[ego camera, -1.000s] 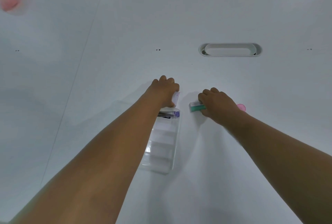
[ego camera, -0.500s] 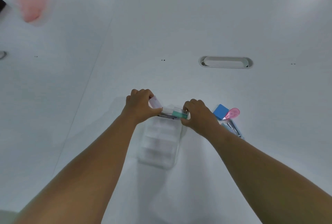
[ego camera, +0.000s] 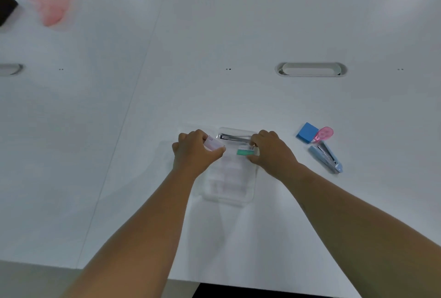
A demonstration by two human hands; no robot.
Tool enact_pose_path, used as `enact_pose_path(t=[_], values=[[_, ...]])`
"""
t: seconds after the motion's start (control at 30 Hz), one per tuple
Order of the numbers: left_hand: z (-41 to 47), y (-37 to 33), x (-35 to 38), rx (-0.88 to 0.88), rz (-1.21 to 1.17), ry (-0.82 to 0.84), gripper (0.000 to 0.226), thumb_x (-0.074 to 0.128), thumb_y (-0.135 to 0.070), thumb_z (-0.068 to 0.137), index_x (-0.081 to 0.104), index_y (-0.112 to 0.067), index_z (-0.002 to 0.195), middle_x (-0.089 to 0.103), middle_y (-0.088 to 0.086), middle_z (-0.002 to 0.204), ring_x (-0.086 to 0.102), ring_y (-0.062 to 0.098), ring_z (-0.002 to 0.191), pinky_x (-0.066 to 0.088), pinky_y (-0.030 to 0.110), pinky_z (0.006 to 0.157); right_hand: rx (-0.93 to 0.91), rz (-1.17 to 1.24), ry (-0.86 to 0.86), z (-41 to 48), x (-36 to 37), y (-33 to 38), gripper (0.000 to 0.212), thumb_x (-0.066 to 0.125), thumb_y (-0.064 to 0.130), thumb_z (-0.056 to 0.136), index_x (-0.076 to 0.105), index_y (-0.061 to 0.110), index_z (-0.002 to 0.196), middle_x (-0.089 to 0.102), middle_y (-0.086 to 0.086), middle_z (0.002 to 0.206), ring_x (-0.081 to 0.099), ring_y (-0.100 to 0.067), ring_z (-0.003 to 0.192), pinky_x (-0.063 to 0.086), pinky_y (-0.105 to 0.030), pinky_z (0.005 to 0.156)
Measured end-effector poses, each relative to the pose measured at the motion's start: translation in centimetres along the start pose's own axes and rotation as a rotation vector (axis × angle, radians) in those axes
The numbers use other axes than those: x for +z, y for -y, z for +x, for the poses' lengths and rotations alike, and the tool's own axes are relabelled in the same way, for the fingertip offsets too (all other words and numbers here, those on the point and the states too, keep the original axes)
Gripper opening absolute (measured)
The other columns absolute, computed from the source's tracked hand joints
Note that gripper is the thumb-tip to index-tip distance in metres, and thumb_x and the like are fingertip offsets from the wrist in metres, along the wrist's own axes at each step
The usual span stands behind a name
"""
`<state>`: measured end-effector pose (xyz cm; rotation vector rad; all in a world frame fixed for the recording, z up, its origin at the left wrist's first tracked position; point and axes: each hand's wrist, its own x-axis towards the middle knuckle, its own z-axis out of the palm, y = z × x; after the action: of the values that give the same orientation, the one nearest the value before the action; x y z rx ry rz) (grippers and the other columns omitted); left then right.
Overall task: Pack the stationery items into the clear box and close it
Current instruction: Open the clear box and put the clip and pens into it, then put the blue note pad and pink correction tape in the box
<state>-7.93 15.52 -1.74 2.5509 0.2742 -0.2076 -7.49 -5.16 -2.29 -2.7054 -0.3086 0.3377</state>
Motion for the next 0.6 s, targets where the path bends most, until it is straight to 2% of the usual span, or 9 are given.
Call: enact_pose_path(t=[0.27,0.4,0.53,0.6], values=[[-0.1,-2.4,2.3,-0.039,0.127,-0.093,0.049,0.063,-0.061,0.067,0.056,-0.02,0.093,0.063,-0.003,0.095,0.049,0.024,0.096,0.037,0.04,0.083,0.073,0.016,0.033,-1.3,-1.2,-1.4,0.042,0.068,0.035,0.085,0.053,0.018,0.121,0.054,-0.002,0.12,0.047,-0.019,0.108,0.047,-0.031,0.083],[-0.2,-3.3,3.1,-0.064,0.197,-0.119,0.053,0.059,-0.062,0.068,0.057,-0.016,0.095,0.065,0.001,0.096,0.051,0.026,0.096,0.038,0.041,0.082,0.107,0.038,0.048,-1.8,-1.7,-2.6,0.042,0.066,0.038,0.086,0.054,0.018,0.121,0.054,-0.002,0.123,0.048,-0.019,0.111,0.045,-0.03,0.086],[-0.3,-3.2,3.2,-0.073,0.186,-0.098,0.065,0.056,-0.071,0.071,0.058,-0.015,0.104,0.064,0.002,0.107,0.051,0.028,0.105,0.038,0.043,0.087,0.141,0.041,0.045,-2.3,-2.1,-4.1,0.041,0.066,0.038,0.085,0.055,0.016,0.119,0.054,-0.003,0.121,0.049,-0.02,0.111,0.044,-0.029,0.085],[0.0,-3.2,3.0,-0.063,0.171,-0.103,0.062,0.056,-0.069,0.075,0.057,-0.016,0.106,0.063,0.003,0.109,0.051,0.028,0.106,0.037,0.043,0.088,0.156,0.039,0.028,-2.7,-2.2,-5.3,0.04,0.068,0.037,0.084,0.057,0.015,0.116,0.056,-0.004,0.117,0.049,-0.022,0.11,0.044,-0.031,0.086]])
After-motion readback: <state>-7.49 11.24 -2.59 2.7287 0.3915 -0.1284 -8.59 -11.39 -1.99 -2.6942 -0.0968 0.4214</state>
